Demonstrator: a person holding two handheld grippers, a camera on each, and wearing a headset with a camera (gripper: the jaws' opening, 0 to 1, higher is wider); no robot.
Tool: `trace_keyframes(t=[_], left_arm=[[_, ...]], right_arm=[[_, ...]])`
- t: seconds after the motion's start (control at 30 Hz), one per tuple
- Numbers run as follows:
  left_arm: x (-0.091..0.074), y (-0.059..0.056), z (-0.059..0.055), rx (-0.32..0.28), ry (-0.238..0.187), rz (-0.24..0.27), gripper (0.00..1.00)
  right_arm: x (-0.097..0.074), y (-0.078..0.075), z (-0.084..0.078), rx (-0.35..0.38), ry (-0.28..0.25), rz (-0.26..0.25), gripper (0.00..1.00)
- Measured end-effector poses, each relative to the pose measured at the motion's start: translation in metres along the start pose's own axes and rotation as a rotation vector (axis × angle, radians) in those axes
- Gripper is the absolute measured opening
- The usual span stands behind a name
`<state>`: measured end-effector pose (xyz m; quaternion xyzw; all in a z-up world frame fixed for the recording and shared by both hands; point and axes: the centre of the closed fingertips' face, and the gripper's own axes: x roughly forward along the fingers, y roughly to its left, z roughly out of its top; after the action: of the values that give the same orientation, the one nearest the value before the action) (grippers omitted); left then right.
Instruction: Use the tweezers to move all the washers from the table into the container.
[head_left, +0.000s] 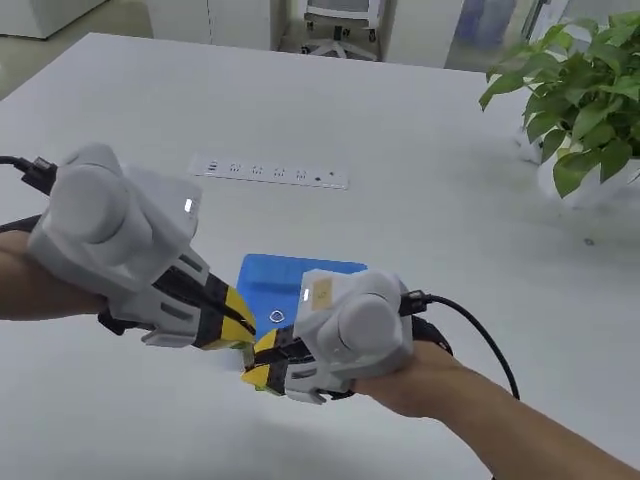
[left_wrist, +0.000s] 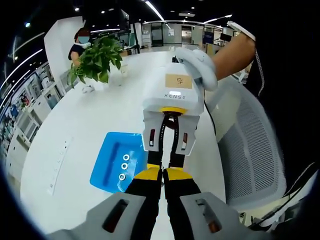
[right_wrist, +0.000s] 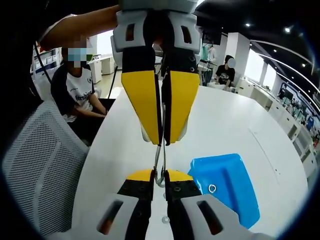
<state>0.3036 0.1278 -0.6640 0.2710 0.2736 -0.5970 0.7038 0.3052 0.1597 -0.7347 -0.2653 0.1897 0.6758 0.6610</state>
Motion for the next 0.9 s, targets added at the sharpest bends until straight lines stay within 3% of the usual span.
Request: trace_keyframes(t=[0.53, 0.9], left_arm=[[-0.003, 0.023, 0.021, 0.036, -0.025, 0.019, 0.06], [-0.001, 0.049, 0.028, 0.057, -0.036, 0.030, 0.06]], right_arm=[[-0.016, -0.028, 0.007, -0.020, -0.005, -0.042, 0.10], [-0.022, -0.057, 0.007, -0.032, -0.001, -0.073, 0.10]])
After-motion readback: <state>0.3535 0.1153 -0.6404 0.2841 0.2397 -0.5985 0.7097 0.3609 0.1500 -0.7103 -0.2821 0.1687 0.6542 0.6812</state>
